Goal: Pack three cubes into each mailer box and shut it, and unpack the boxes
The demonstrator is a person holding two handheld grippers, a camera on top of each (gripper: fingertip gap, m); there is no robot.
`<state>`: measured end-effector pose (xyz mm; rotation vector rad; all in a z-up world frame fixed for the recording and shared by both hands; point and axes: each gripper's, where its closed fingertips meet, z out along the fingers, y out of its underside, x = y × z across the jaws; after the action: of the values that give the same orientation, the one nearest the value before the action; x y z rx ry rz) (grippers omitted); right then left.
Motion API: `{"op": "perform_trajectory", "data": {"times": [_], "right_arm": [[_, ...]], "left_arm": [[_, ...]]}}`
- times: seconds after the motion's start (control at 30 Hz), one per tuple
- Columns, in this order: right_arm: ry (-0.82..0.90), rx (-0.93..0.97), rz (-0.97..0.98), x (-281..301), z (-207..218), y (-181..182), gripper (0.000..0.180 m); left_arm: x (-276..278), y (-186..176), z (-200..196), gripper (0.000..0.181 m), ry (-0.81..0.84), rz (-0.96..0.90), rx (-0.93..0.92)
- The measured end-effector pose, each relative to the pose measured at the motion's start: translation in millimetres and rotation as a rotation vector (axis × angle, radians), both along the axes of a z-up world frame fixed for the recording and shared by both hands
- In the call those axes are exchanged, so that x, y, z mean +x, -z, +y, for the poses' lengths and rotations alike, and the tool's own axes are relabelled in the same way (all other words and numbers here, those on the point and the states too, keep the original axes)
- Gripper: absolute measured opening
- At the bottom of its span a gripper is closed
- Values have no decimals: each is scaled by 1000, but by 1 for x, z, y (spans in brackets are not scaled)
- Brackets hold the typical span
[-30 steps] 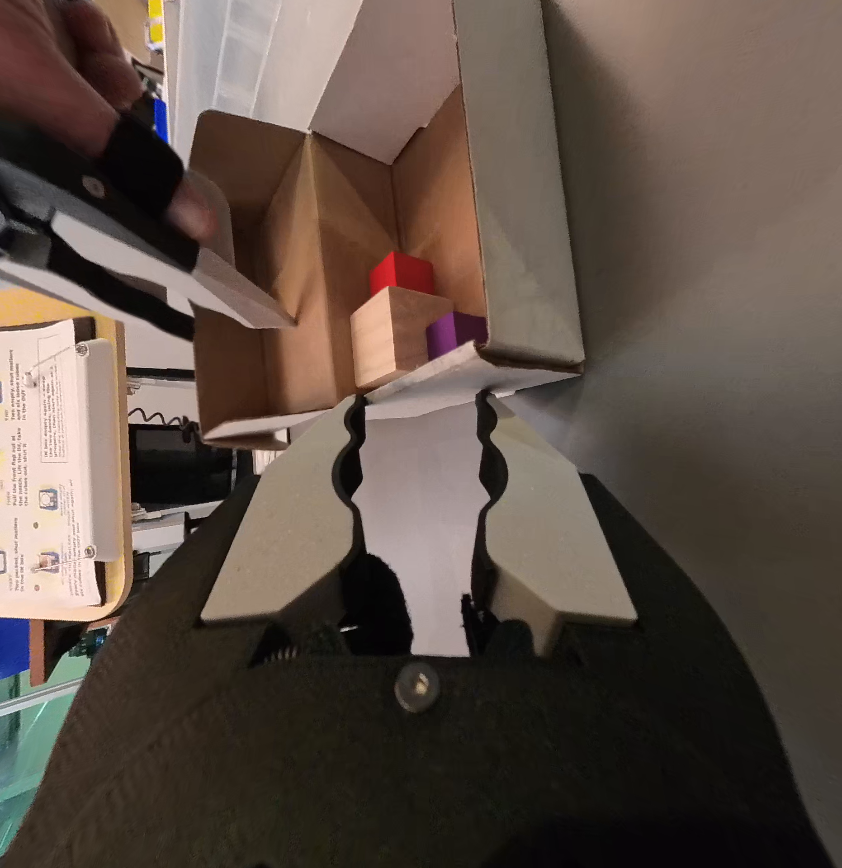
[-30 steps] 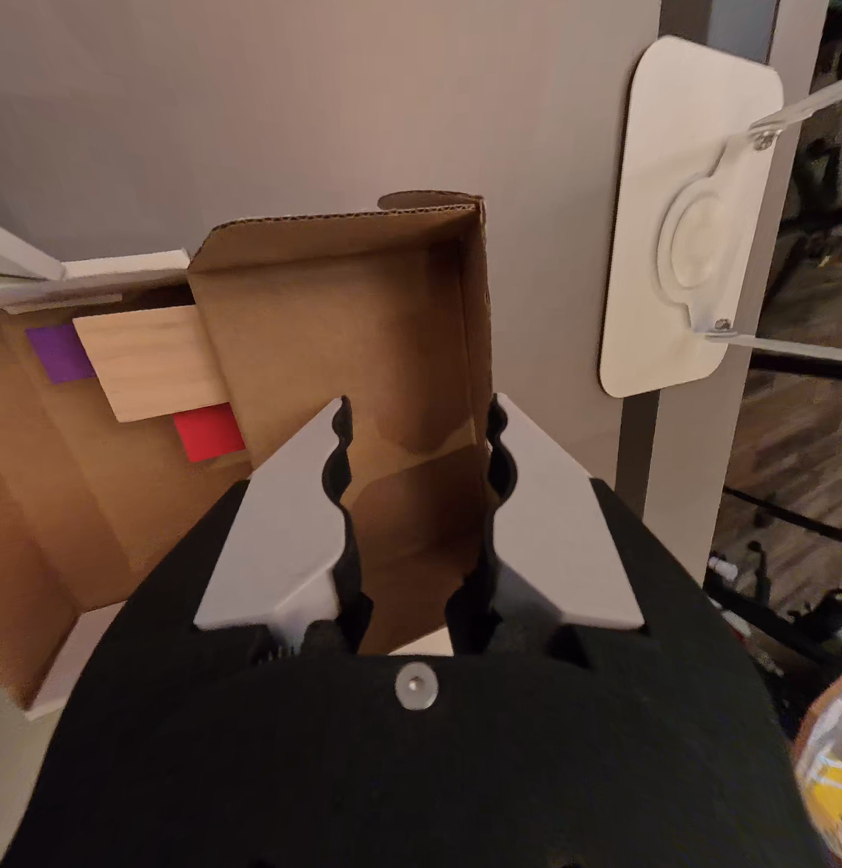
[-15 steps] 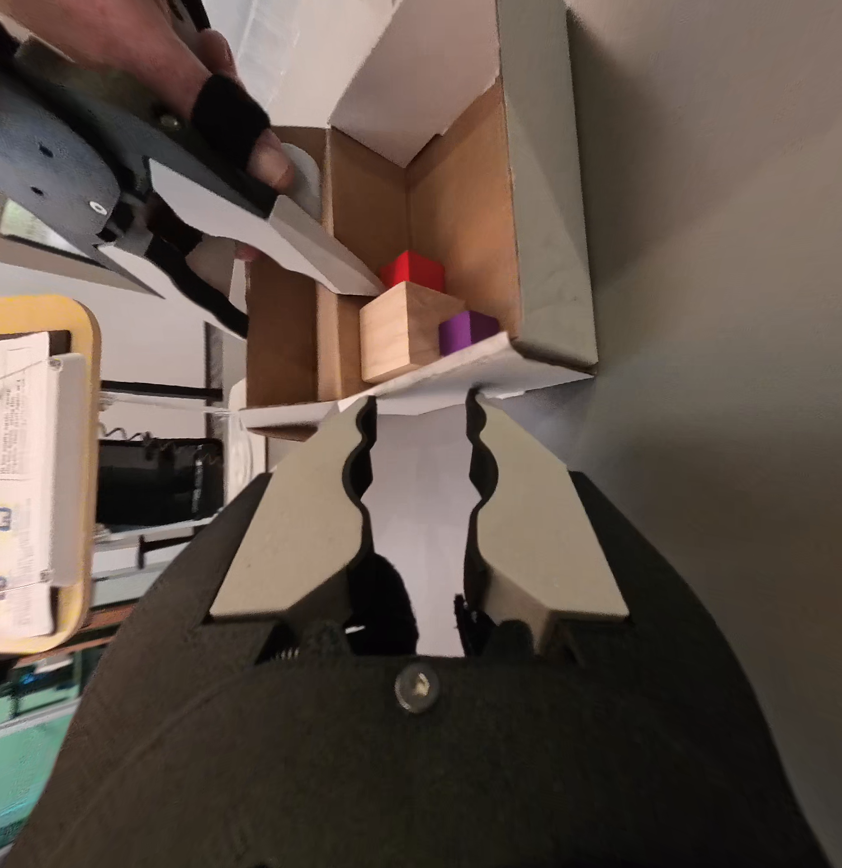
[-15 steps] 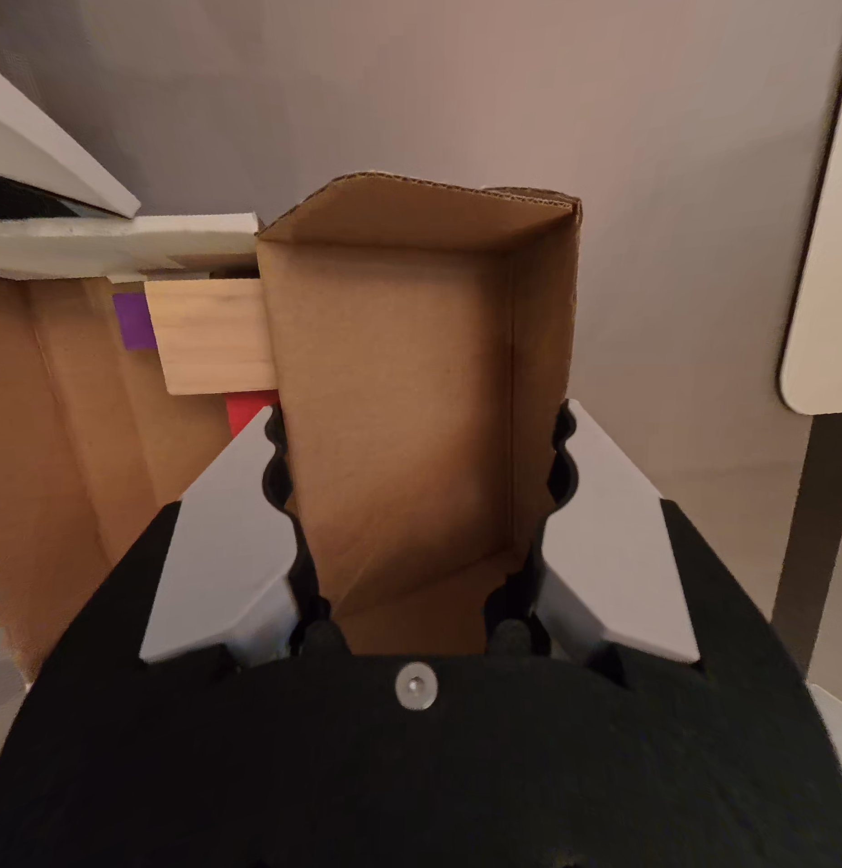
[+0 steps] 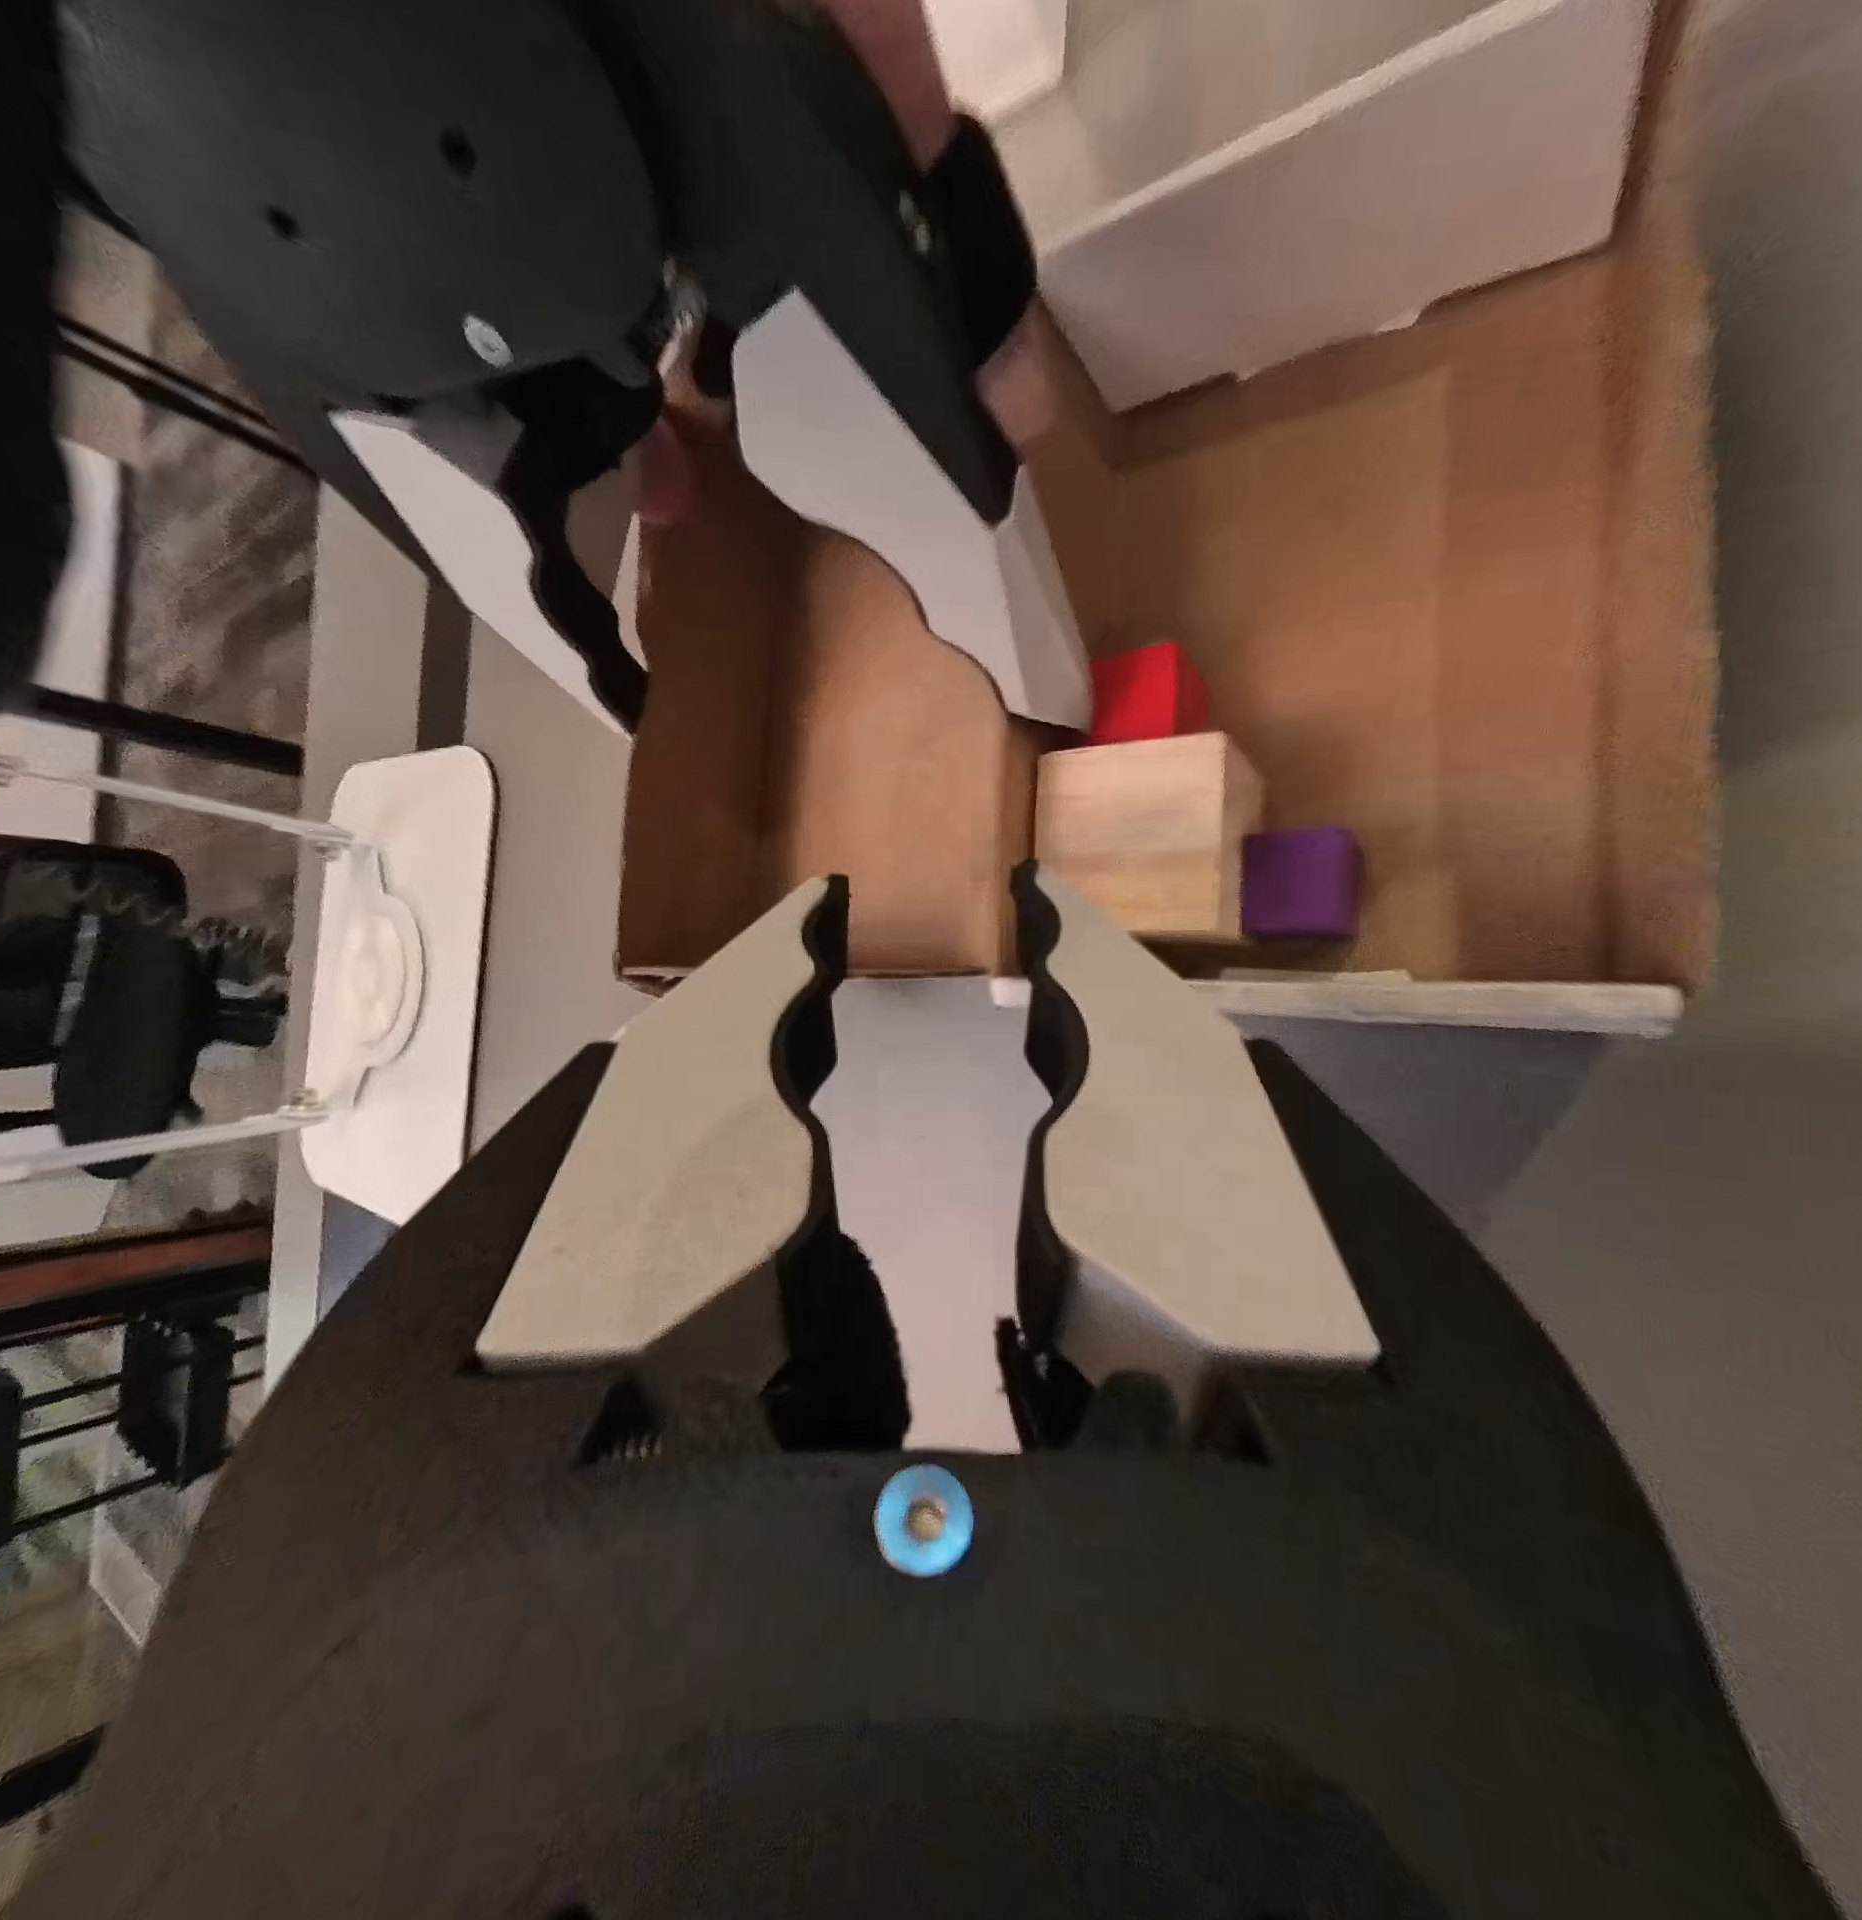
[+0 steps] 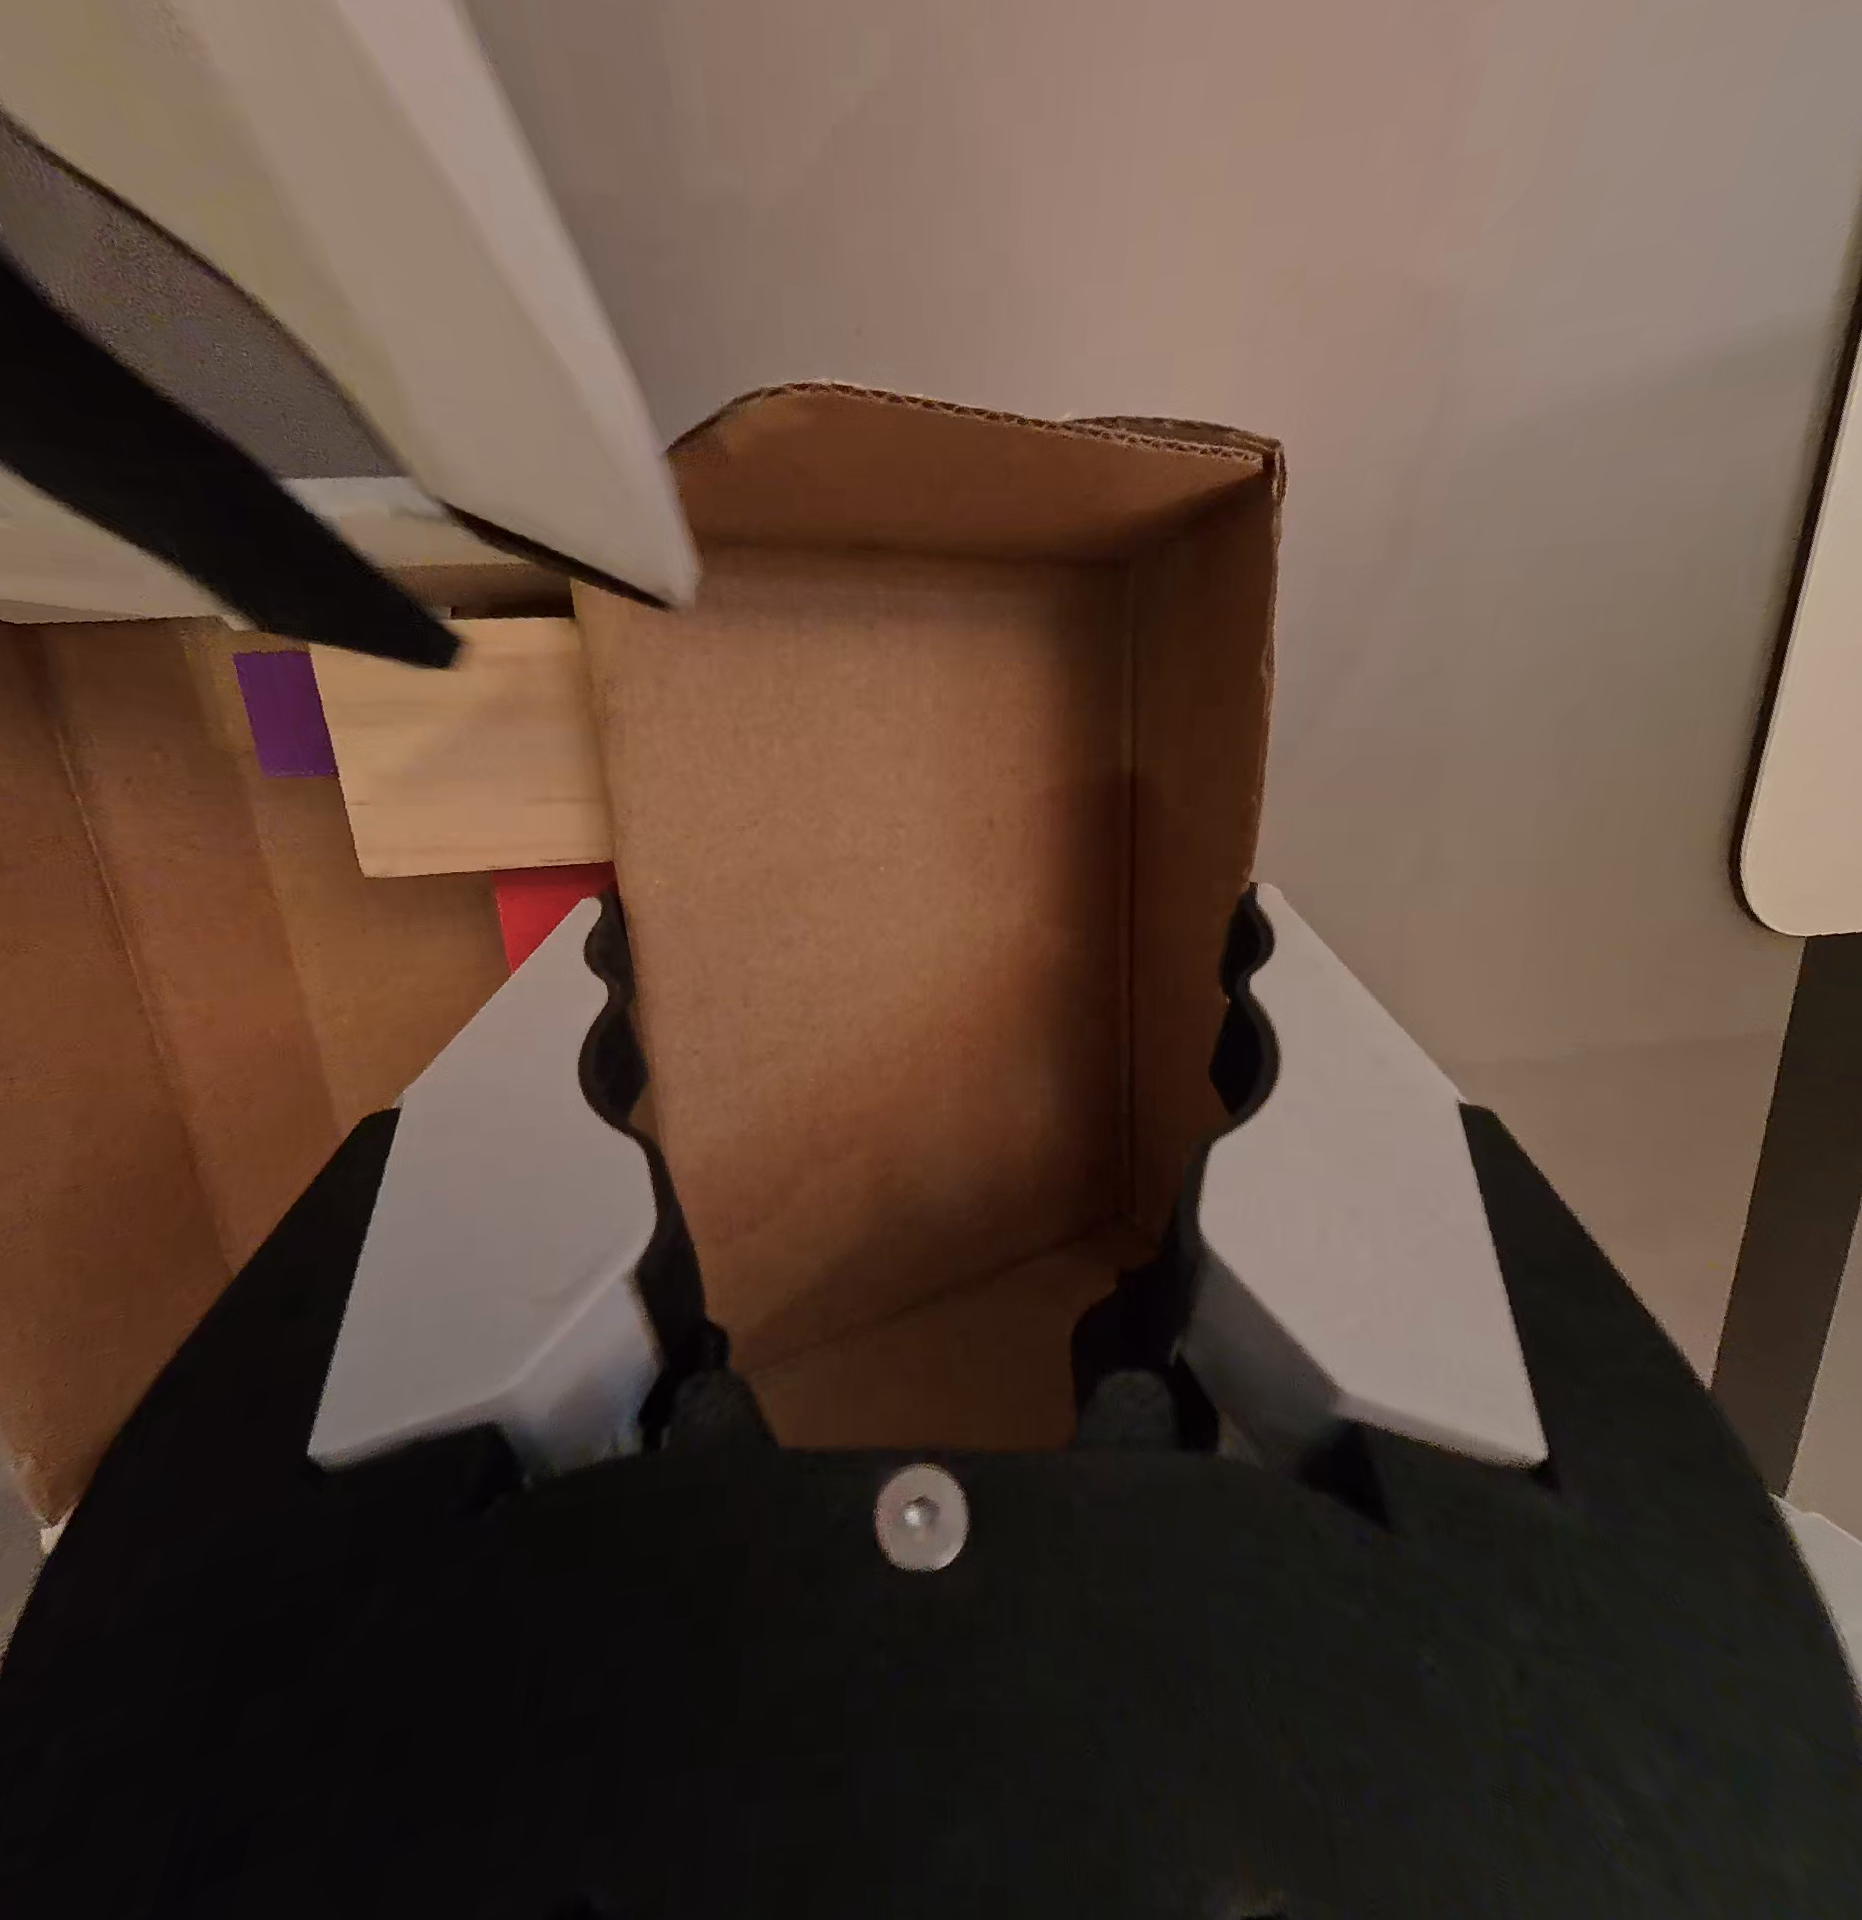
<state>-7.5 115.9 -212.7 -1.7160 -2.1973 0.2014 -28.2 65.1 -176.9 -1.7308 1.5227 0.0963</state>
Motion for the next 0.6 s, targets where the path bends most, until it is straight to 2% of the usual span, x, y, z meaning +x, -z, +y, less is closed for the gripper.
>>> {"op": "perform_trajectory", "data": {"times": [0.1, 0.2, 0.33, 0.47, 0.6], "right_arm": [[2, 0, 14, -1, -1, 0, 112], [7, 1, 22, 0, 1, 0, 112], [23, 4, 27, 2, 5, -1, 110], [53, 45, 8, 6, 6, -5, 111], [57, 105, 31, 13, -3, -26, 100]], "left_arm": [[3, 13, 6, 30, 4, 41, -78], [6, 21, 4, 18, 4, 48, -153], [6, 23, 8, 15, -32, -53, -209], [7, 23, 8, 15, -56, -47, -182], [1, 26, 15, 11, -111, -31, -128]]}}
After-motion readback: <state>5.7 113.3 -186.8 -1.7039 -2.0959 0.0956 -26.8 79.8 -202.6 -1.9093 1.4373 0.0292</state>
